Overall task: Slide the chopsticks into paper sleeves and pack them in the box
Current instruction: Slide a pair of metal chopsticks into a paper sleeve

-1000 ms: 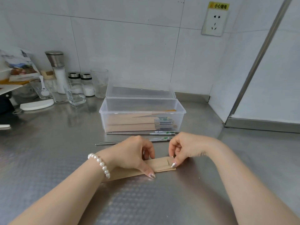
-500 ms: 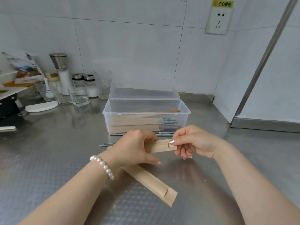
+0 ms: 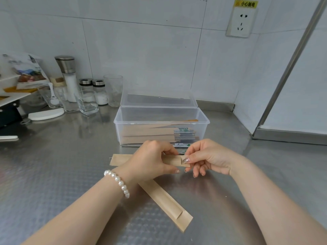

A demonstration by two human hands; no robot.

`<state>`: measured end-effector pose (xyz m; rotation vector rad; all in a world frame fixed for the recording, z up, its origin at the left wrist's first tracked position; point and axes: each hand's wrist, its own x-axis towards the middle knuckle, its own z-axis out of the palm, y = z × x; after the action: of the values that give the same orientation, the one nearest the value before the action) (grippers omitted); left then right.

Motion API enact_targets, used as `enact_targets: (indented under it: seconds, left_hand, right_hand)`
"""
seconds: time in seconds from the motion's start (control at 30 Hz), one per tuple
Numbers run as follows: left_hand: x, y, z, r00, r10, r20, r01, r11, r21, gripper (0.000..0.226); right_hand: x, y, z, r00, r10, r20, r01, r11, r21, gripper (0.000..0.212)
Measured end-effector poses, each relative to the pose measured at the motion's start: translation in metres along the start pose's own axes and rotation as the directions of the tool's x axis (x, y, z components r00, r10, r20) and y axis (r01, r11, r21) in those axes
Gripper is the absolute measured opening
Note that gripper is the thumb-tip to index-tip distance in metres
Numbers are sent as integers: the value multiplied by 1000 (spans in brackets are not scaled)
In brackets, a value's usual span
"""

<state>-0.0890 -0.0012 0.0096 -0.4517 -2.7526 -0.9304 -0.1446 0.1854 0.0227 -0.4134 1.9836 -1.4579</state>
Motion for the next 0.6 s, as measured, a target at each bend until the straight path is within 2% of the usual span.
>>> enact_targets:
  seconds: [0.4, 0.43, 0.5, 0.57, 0.6]
  left_hand:
    - [1, -1, 1, 999, -40, 31, 40, 999, 3, 36]
    - [1, -2, 1, 999, -45, 23, 45, 999, 9, 35]
    - [2, -7, -2, 998, -68, -11, 68, 997, 30, 33]
    - [4, -12, -6, 993, -103, -64, 106, 993, 49, 29]
    - [4, -15, -8, 988, -125, -92, 130, 990, 50, 26]
  right_hand:
    - [3, 3, -4, 1000, -1, -27, 1, 1000, 8, 15]
    - [3, 3, -5, 998, -13, -56, 14, 1000, 22, 14]
    - [5, 3, -8, 975, -79, -208, 78, 997, -13, 15]
    - [7, 6, -14, 892, -201, -404, 133, 973, -190, 16]
    - [9, 8, -16, 854, -260, -451, 139, 949, -284, 17]
